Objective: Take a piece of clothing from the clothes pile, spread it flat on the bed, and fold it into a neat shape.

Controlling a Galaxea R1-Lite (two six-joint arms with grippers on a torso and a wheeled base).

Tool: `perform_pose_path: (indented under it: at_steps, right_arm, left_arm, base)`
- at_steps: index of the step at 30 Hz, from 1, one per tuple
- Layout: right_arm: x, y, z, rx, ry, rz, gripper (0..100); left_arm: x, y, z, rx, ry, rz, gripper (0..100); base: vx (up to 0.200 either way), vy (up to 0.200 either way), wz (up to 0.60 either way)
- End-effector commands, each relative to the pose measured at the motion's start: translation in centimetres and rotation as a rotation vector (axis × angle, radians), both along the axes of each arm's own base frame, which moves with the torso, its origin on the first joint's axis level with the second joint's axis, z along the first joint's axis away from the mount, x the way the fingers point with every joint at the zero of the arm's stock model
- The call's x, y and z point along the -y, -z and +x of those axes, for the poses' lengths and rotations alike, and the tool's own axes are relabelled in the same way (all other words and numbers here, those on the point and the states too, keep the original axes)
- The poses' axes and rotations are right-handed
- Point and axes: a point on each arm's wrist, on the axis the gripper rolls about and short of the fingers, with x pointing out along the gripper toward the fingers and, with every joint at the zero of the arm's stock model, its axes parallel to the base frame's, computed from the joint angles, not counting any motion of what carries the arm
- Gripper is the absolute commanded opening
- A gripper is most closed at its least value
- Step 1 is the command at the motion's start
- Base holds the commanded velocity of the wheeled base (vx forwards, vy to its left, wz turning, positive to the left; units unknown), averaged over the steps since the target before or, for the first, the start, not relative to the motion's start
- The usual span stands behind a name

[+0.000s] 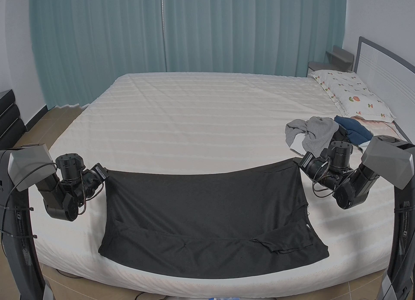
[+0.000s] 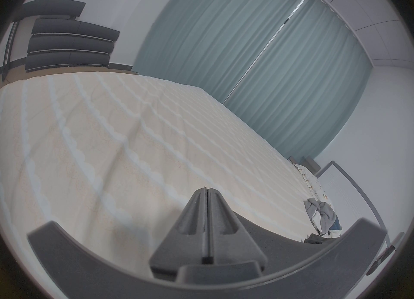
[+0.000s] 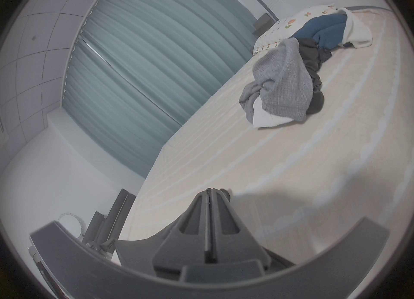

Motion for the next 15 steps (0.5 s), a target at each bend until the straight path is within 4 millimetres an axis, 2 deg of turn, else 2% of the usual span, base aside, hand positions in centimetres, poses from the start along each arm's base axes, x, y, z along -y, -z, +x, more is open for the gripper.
perform_pose_path:
  at_steps: [1,13,15]
  right_arm:
    - [0.0,0.3,-1.0,-0.024,-0.022,0.008,0]
    - [0.0,1.1,-2.0,-0.082,-0.092,-0.005,0]
    - [0.8,1.3,-2.1,-0.112,-0.093,-0.034,0]
  left_arm:
    - [0.1,0.1,-0.2,-0.008,0.006,0.006,0]
    - [0.1,0.7,-1.6,-0.053,0.079,0.083,0]
    - [0.1,0.8,-1.8,-0.058,0.088,0.097,0]
  base:
    - [0.000,0.000,0.00]
    - [0.000,0.000,0.00]
    - [0.000,0.000,0.00]
